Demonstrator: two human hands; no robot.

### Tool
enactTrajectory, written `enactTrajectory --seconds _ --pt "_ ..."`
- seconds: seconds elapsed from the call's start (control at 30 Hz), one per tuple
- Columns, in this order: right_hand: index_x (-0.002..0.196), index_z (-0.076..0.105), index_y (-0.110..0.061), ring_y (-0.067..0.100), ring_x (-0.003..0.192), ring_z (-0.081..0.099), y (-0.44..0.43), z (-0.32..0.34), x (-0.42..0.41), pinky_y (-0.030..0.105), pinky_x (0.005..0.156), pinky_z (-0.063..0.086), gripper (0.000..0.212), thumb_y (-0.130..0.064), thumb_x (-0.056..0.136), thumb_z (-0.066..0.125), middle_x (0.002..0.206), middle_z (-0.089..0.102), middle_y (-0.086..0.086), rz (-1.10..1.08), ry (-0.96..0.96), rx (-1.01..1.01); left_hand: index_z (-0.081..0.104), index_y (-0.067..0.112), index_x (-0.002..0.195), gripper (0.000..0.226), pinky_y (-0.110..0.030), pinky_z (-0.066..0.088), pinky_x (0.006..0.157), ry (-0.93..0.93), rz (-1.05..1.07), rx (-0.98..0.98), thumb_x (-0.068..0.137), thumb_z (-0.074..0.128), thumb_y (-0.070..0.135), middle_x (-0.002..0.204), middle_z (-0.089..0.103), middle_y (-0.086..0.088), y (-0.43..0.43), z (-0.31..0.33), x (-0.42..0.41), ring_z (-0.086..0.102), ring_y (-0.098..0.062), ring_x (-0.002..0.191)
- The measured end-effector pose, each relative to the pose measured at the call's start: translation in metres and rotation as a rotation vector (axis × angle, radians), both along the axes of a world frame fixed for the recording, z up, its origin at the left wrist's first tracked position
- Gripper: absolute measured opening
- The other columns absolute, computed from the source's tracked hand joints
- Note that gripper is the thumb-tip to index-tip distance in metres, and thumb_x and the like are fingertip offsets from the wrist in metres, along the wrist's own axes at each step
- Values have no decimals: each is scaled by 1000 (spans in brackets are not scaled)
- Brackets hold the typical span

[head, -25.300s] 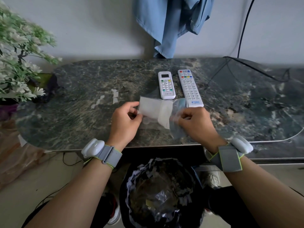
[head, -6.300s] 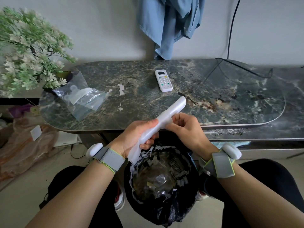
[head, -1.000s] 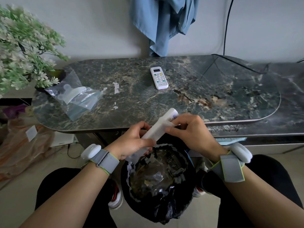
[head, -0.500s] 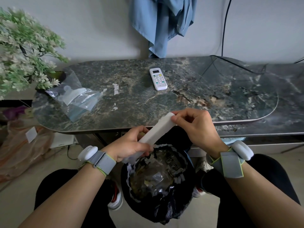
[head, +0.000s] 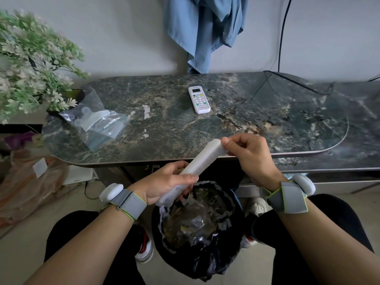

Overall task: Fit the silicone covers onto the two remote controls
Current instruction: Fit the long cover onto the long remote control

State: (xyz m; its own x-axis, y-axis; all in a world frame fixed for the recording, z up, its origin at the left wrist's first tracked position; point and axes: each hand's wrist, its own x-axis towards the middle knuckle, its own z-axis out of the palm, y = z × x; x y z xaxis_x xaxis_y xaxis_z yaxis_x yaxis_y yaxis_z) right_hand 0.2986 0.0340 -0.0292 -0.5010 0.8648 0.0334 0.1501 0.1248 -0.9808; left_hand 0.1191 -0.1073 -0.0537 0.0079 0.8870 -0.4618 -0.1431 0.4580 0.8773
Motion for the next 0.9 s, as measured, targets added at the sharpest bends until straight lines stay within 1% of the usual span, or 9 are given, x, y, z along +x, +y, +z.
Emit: enactTrajectory --seconds 0.07,0.13,0.2,0.27,0.37,0.47,0.63,0.77,0.9 --pt "77 70 -14 8 72 64 4 -4 -1 21 64 50 10 -12 87 68 88 76 -7 60 -7 -47 61 10 99 39 -30 44 52 23 30 -6 68 74 29 79 57 -12 1 0 2 53 -21 63" --pt "80 69 -14 11 73 63 6 -7 -2 23 65 50 10 -10 88 66 94 75 -3 65 -52 -7 61 14 103 33 -28 46 52 108 82 -5 72 74 19 83 59 -9 3 -1 3 56 -19 65" --pt "89 70 -19 7 76 64 4 -8 -2 19 67 48 4 -17 89 66 92 73 -7 37 -102 97 60 20 107 34 -26 49 60 336 120 38 77 76 16 93 62 -6 4 -4 2 60 -18 74" --pt "106 69 -23 0 86 64 1 -10 -2 14 68 46 17 -27 90 65 100 70 -9 42 -176 227 60 25 110 45 -27 48 70 619 111 93 71 82 31 96 62 2 5 -5 0 61 -15 83" --pt "121 65 -23 9 98 64 -5 -14 -3 25 74 50 35 -40 90 62 115 67 -5 112 -358 439 59 26 112 57 -23 44 64 819 92 168 63 85 40 89 56 15 5 -3 5 57 -3 80" --pt "118 69 -22 20 103 64 -9 -21 -6 34 80 51 34 -39 89 64 120 67 -2 133 -550 598 60 24 112 60 -21 40 62 881 131 213 61 86 41 87 55 17 6 -3 8 55 -3 79" --pt "90 74 -16 22 95 59 -11 -24 -14 36 72 48 10 -24 87 67 102 66 -1 42 -502 574 60 23 114 64 -30 47 68 982 119 231 59 86 43 98 60 7 4 -8 6 58 -14 87" --pt "86 61 -14 21 92 50 -19 -21 -19 34 70 39 8 -19 91 59 95 59 1 20 -423 543 62 25 106 58 -32 51 69 949 162 224 58 86 44 96 63 10 4 -8 3 60 -10 86" --pt "90 62 -14 18 88 51 -25 -16 -16 29 69 36 7 -18 93 57 89 56 -5 -14 -377 486 63 27 104 55 -28 48 66 920 160 193 58 86 44 89 60 15 6 -8 2 59 -7 83"
